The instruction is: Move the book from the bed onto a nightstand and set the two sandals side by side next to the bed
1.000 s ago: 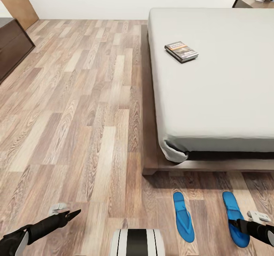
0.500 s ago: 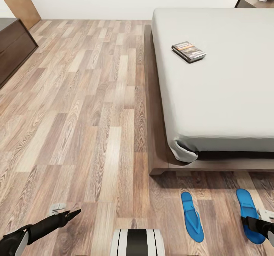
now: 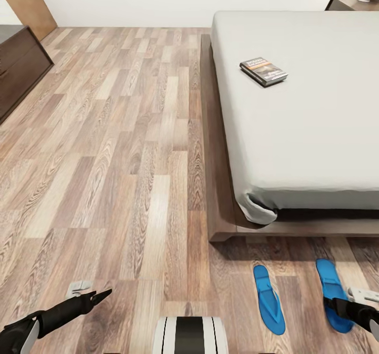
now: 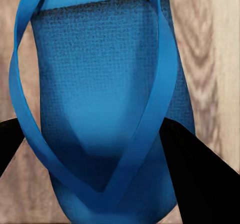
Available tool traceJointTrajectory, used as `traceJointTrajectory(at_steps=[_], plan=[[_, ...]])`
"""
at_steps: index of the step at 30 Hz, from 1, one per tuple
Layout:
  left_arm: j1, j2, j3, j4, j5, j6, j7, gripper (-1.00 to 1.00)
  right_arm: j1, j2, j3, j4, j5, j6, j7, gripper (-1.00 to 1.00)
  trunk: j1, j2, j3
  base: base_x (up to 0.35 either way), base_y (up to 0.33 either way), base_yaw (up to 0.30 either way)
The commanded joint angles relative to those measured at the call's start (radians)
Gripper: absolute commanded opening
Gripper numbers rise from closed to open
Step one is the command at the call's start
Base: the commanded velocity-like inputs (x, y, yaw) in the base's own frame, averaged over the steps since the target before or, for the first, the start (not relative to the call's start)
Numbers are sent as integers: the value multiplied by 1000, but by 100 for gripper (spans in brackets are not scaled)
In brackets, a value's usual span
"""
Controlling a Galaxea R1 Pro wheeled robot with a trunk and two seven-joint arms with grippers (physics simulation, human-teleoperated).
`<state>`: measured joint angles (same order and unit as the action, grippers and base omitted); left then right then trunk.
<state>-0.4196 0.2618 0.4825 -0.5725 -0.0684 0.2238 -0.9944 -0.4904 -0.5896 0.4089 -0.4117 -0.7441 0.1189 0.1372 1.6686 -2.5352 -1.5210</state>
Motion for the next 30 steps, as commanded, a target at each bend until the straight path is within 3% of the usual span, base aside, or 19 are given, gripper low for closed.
traceJointTrajectory(at_steps=[1, 5, 8, 11, 13, 30], plan=[[-1, -1, 7, -1, -7, 9, -7, 100, 0, -1, 4, -1, -8, 4, 8, -100, 0, 0, -1, 0, 2, 0], [-1, -1, 7, -1, -7, 9, -7, 100, 0, -1, 4, -3, -8, 4, 28, -100, 0, 0, -1, 0, 0, 0], [-1, -1, 7, -1, -7, 9, -7, 100, 0, -1, 4, -2, -8, 4, 95, -100, 0, 0, -1, 0, 0, 0], [-1, -1, 7, -1, -7, 9, -7, 100, 0, -1, 3, 0, -7, 4, 222, -100, 0, 0, -1, 0, 0, 0], [-1, -1, 7, -1, -7, 9, -7, 100, 0, -1, 2, 1, -7, 4, 245, -100, 0, 0, -1, 0, 0, 0], [-1, -1, 7, -1, -7, 9, -5, 100, 0, -1, -1, 4, -6, 4, 252, -100, 0, 0, -1, 78, 10, 0]])
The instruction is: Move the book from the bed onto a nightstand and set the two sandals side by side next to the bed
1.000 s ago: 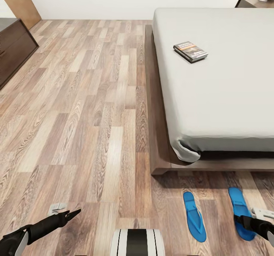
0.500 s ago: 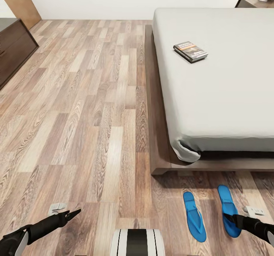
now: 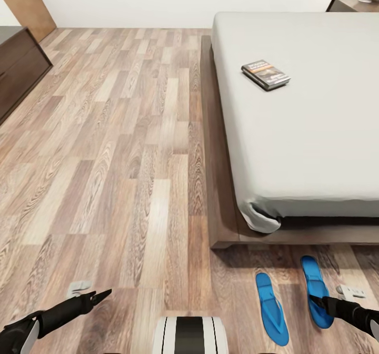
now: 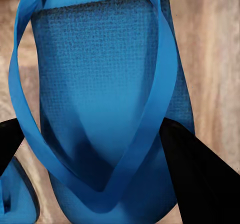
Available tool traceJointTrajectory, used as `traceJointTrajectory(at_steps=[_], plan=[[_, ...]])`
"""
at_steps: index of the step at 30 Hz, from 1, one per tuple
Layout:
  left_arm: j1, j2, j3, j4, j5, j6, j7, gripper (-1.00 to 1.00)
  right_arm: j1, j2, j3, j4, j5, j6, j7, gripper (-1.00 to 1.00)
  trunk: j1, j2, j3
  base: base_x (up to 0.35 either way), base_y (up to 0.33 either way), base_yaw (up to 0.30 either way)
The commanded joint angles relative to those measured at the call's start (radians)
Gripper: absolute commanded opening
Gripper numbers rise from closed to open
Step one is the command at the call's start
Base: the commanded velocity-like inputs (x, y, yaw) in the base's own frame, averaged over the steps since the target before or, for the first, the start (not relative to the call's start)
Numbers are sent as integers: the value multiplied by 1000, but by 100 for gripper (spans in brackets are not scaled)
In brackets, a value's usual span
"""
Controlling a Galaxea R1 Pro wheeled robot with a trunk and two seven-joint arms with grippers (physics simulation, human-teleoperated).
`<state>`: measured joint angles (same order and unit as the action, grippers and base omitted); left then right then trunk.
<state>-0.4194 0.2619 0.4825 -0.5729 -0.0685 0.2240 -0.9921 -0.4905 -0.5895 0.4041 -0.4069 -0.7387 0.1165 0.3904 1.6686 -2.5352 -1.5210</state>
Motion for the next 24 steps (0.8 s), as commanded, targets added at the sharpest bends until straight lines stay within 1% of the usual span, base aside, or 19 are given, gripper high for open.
traceJointTrajectory(at_steps=[1, 6, 13, 20, 24], plan=[[-1, -1, 7, -1, -7, 9, -7, 100, 0, -1, 4, -1, -11, 6, -1, -100, 0, 0, -1, -62, 172, 0], [-1, -2, 6, -1, -8, 9, -5, 100, 0, -1, 4, -1, -11, 6, -1, -100, 0, 0, -1, -121, 149, 0], [-1, -8, 3, -1, -12, 10, -4, 100, 0, -1, 4, -1, -11, 6, -1, -100, 0, 0, -1, -44, 17, 0], [-1, -9, 7, -1, -10, 9, -3, 100, 0, -1, 4, -1, -11, 6, -1, -100, 0, 0, -1, -44, 17, 0], [-1, -9, 7, -1, -10, 9, -3, 100, 0, -1, 4, -1, -11, 6, -1, -100, 0, 0, -1, -3, 97, 0]])
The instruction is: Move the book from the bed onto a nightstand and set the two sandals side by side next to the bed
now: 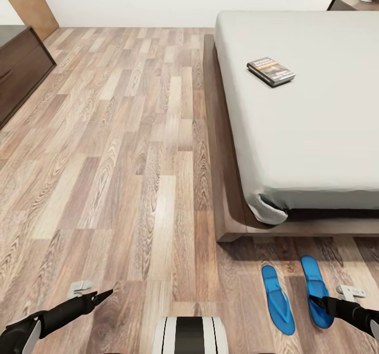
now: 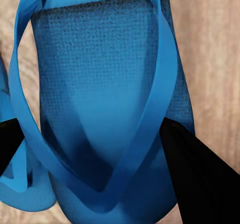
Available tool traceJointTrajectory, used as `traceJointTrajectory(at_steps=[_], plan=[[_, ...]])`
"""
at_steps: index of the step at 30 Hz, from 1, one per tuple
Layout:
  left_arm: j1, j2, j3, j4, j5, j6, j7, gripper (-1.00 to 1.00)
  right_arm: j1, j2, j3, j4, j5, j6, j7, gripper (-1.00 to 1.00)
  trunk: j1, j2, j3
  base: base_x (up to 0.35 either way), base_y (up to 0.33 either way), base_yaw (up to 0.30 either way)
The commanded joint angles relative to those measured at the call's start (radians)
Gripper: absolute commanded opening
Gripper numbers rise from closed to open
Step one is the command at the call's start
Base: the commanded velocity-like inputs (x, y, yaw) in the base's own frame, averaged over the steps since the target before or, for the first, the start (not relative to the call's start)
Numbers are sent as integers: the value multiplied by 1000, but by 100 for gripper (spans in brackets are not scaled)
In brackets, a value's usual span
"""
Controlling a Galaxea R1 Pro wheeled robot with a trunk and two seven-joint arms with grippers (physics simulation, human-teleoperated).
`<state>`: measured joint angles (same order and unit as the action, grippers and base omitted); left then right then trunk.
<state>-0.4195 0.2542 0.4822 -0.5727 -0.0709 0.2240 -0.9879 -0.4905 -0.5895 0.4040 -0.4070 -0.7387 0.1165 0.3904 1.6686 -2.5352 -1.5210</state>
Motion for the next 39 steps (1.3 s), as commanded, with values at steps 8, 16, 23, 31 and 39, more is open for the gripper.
traceJointTrajectory(at_steps=[8, 16, 23, 31, 39], plan=[[-1, -1, 7, -1, -7, 10, -8, 100, 0, -1, 4, -1, -11, 6, 0, -100, 0, 0, -1, 0, 16, 0], [-1, -1, 8, -1, -6, 11, -6, 100, 0, -1, 4, -1, -11, 6, -1, -100, 3, -2, -28, 0, 0, 0], [-1, -1, 8, -1, -6, 11, -8, 100, 0, -1, 4, -1, -11, 6, -1, -100, 6, -4, -55, 0, 0, 0], [-1, -1, 9, -1, -6, 11, -8, 100, 0, -1, 4, -1, -11, 6, -1, -100, 10, -5, -86, 0, 0, 0], [-1, -1, 9, -1, -6, 11, -8, 100, 0, -1, 4, -1, -11, 6, -1, -100, 13, -7, -117, 0, 0, 0]])
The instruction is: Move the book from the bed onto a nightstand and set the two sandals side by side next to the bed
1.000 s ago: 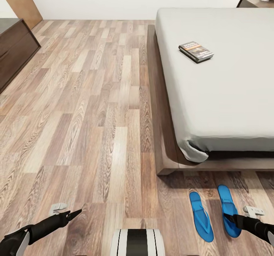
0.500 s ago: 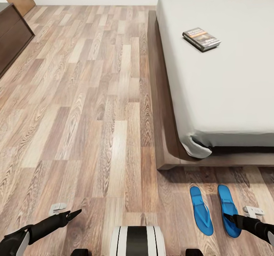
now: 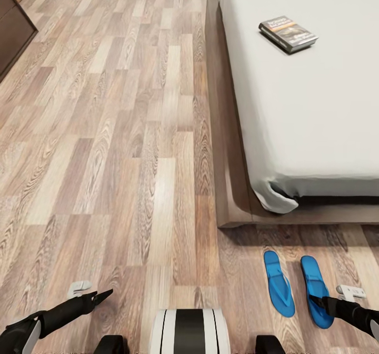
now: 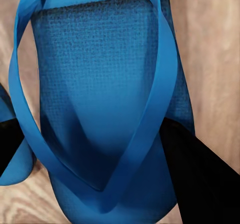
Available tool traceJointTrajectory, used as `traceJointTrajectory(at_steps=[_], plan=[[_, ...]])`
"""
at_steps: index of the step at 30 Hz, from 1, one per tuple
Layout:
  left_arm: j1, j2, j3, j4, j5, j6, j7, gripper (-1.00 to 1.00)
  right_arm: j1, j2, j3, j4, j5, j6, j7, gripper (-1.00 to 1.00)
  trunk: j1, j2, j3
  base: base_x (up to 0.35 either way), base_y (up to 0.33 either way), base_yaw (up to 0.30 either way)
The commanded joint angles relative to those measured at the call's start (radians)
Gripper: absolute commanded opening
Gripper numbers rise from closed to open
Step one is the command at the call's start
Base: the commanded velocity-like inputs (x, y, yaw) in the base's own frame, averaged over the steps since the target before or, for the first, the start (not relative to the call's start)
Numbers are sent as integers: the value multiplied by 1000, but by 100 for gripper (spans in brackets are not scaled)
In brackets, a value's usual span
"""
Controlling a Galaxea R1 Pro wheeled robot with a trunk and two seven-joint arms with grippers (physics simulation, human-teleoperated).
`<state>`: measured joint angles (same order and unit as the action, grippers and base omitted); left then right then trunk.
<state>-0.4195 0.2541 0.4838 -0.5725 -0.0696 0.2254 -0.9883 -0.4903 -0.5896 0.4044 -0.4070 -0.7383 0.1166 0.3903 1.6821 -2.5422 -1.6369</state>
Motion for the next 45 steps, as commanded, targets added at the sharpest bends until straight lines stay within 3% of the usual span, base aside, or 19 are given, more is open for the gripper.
traceJointTrajectory(at_steps=[1, 38, 45], plan=[[-1, -1, 7, -1, -7, 9, -7, 100, -1, -1, 4, -1, -12, 6, -1, -100, 0, -1, -5, 0, 0, 0], [-1, -1, 6, -2, -6, 10, -11, 100, -1, -1, 4, -2, -12, 6, -1, -100, 0, -1, -5, 47, 0, 0], [-1, -1, 6, -3, -7, 9, -7, 100, -1, -1, 4, -3, -12, 6, -1, -100, 3, -2, -32, 0, 0, 0]])
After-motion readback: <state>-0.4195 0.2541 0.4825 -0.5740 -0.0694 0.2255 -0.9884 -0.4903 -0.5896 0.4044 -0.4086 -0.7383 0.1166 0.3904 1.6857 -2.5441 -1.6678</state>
